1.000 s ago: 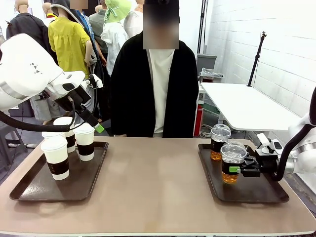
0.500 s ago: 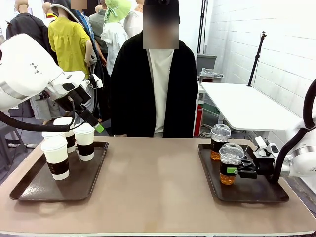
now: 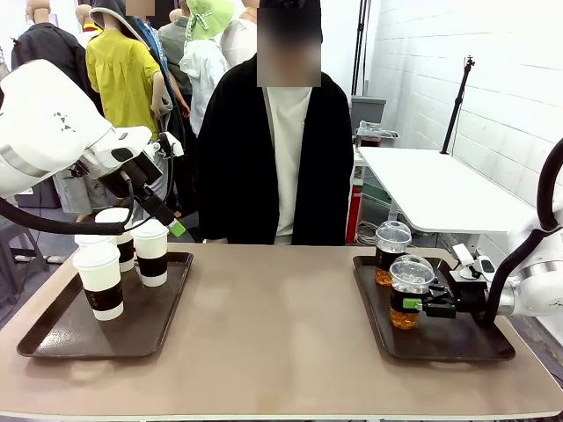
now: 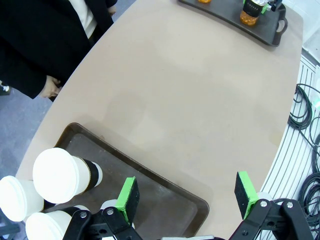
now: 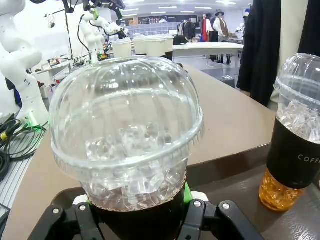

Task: Distribute the coffee onto the tray.
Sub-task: Pick up another iced Americano from the middle of the table and place it on the right Handle tray.

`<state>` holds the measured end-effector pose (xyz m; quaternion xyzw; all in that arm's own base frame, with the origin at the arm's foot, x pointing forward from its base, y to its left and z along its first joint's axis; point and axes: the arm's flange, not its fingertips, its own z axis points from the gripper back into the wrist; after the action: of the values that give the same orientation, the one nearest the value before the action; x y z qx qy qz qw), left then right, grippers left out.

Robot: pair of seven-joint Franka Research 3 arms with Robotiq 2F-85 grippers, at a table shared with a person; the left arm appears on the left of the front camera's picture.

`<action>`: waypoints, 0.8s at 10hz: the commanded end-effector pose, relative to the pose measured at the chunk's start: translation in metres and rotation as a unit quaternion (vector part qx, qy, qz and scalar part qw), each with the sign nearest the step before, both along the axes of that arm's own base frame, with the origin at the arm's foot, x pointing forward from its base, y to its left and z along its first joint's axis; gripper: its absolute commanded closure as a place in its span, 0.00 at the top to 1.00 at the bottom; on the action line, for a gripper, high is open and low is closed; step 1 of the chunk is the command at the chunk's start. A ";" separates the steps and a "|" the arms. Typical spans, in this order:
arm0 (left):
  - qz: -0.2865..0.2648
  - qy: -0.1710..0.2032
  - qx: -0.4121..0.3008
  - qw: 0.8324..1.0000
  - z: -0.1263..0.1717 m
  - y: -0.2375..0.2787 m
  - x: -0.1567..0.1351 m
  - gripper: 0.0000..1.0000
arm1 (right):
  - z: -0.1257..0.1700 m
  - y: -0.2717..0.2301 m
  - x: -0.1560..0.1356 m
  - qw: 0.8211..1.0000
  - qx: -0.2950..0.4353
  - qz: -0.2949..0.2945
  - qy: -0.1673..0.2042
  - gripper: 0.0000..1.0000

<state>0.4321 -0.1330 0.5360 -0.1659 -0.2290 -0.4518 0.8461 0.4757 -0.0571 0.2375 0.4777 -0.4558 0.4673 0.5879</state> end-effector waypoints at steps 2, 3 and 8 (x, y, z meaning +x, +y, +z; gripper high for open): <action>-0.006 0.002 -0.006 1.000 0.000 0.003 0.000 1.00 | 0.002 0.004 0.005 1.000 0.010 -0.005 0.017 0.82; -0.006 0.002 -0.006 1.000 0.000 0.003 0.000 1.00 | 0.002 0.002 0.005 1.000 0.008 -0.006 0.021 1.00; -0.006 0.002 -0.006 1.000 0.000 0.003 0.000 1.00 | 0.004 -0.006 -0.004 0.999 0.000 -0.018 0.032 1.00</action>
<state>0.4321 -0.1330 0.5360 -0.1659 -0.2290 -0.4518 0.8461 0.4755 -0.0624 0.2373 0.4844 -0.4470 0.4519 0.6012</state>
